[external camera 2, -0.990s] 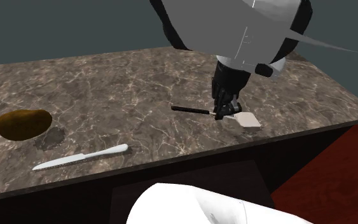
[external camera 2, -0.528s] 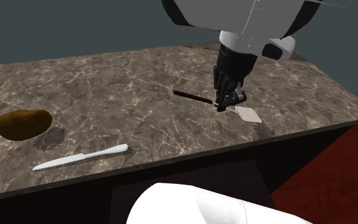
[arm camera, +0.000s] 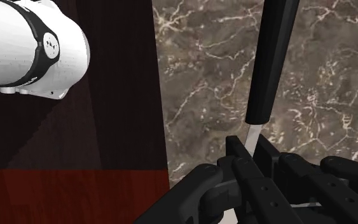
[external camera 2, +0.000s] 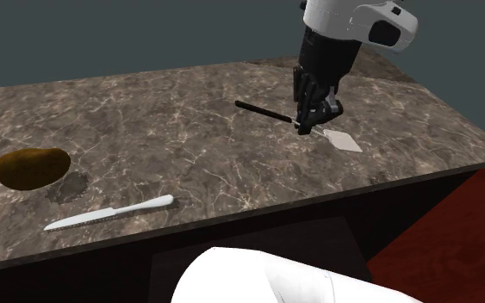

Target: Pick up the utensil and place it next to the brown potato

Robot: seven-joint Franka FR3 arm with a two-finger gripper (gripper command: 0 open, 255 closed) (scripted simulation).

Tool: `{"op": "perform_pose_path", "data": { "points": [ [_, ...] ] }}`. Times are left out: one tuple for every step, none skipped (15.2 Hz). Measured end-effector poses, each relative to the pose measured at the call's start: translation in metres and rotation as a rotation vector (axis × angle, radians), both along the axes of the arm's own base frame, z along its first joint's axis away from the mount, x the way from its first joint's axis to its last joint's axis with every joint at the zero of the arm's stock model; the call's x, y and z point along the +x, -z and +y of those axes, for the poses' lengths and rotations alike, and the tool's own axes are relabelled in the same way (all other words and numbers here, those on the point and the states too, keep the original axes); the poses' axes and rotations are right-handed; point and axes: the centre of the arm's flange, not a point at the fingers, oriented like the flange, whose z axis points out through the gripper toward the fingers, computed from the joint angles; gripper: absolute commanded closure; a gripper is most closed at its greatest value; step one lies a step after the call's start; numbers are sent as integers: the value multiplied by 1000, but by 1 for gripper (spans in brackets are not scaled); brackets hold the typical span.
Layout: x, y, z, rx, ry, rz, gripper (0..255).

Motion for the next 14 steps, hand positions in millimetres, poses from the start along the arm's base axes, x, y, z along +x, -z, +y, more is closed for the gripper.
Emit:
{"op": "perform_pose_path", "data": {
  "points": [
    [0,-5,0,0,0,0,255],
    [1,-11,-1,0,0,0,255],
    [0,-17,1,0,0,0,255],
    [0,-21,1,0,0,0,255],
    [0,-26,1,0,0,0,255],
    [2,-29,6,0,0,0,255],
    [5,-30,15,0,-1,0,255],
    [11,-30,27,0,-1,0,255],
    [15,-31,37,0,-1,1,255],
    [21,-33,49,-1,-1,0,255],
    [25,-32,61,-1,-1,1,255],
    [31,-33,73,-1,-1,1,255],
    [37,-34,85,0,-1,1,255],
    [41,-32,97,-1,-1,1,255]
  ]
}}
